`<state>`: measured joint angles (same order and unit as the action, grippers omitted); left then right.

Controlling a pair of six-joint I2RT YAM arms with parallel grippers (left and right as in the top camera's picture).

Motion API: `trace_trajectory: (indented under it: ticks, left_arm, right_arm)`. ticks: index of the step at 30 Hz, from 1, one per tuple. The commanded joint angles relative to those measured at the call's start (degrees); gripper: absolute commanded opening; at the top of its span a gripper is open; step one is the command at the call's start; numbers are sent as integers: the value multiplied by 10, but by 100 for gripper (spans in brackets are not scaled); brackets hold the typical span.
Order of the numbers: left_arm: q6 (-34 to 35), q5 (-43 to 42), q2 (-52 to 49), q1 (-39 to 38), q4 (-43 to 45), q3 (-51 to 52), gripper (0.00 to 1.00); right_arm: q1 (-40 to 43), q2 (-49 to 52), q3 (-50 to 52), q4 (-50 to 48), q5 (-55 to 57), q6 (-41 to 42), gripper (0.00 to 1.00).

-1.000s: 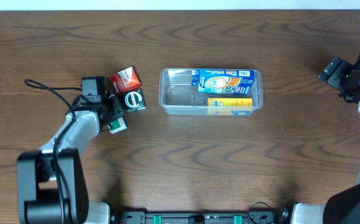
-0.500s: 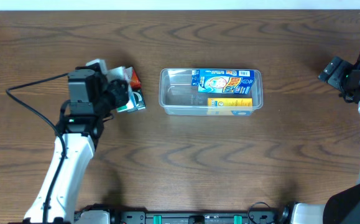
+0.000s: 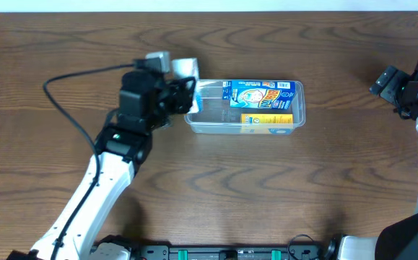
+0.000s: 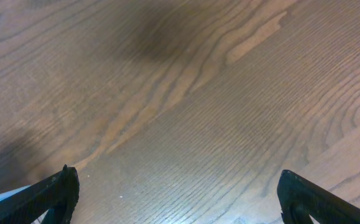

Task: Pack container
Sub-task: 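Carry the white box right over the clear container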

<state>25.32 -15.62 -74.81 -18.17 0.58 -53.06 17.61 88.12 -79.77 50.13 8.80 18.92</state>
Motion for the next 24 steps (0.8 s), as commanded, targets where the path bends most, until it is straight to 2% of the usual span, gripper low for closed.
trace_trajectory:
  ticks: [1,7,11,24]
  left_arm:
    - [7,31,-29,-40,7,-53,42]
    - [-37,32,-110,-106,27,-114,42]
    - [-109,32,-158,-142,34,-135,42]
    - [-328,32,-177,-223,39,-135,42]
  right_arm:
    - [3,0,-4,0,4,8,99]
    - [3,0,-4,0,4,8,99]
    - [3,0,-4,0,4,8,99]
    - [3,0,-4,0,4,8,99]
